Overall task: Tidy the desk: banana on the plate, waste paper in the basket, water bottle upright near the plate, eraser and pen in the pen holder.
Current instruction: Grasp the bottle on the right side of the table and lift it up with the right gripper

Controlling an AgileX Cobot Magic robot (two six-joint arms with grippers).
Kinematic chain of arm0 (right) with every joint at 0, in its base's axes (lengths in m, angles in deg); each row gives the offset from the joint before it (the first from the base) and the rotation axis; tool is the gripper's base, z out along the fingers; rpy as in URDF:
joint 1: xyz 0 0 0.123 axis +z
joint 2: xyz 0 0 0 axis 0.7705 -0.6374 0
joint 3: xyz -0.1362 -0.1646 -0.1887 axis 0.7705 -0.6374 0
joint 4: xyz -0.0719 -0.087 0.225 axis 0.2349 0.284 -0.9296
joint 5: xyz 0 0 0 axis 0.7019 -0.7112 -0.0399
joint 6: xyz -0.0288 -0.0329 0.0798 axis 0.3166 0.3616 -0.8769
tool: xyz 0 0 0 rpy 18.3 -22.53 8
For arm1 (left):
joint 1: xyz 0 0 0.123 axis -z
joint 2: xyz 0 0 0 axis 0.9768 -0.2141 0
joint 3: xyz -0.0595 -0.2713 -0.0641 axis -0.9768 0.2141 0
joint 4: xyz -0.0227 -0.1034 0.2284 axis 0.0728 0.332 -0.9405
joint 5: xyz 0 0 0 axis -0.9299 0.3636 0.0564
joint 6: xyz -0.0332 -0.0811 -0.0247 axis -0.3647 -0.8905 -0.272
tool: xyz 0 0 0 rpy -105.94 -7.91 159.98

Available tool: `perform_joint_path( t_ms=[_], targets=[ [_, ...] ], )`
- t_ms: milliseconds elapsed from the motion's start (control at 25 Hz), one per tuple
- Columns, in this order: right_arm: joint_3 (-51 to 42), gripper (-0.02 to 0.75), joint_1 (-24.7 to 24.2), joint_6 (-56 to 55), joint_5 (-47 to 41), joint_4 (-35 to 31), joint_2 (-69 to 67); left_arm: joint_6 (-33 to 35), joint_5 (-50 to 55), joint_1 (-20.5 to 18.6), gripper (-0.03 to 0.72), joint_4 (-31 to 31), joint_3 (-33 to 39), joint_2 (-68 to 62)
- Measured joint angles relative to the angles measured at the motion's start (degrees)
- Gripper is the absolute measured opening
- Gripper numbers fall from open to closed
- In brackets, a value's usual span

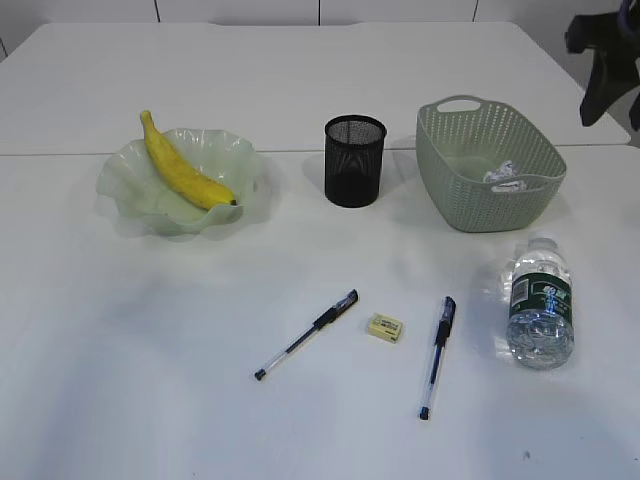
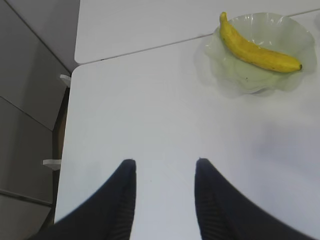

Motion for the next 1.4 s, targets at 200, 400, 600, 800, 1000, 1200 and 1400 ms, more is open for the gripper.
perform_joint_path(
  t_ms=[200,400,600,800,1000,1200,1400],
  targets=[
    [-3.5,0.359,0.0,0.0,0.3,0.0,0.0,0.0,0.0,0.0,0.276,0.0,0.0,0.0],
    [-4.7,0.358,0.0,0.0,0.3,0.0,0.0,0.0,-0.1,0.0,0.276,0.0,0.0,0.0],
    [-4.8,0.359,0.0,0.0,0.3,0.0,0.0,0.0,-0.1,0.0,0.276,0.0,0.0,0.0],
    [-4.8,0.360,0.0,-2.4,0.3,0.3,0.0,0.0,-0.2,0.0,0.276,0.0,0.0,0.0],
    [-4.8,0.455,0.0,-7.2,0.3,0.3,-0.4,0.0,-0.2,0.0,0.276,0.0,0.0,0.0],
    [-4.8,0.571,0.0,-12.5,0.5,0.0,-3.7,0.0,-0.2,0.0,0.276,0.2,0.0,0.0],
    [-4.8,0.585,0.0,-15.1,0.6,0.0,-7.3,0.0,-0.2,0.0,0.276,1.7,0.0,0.1]
  ],
)
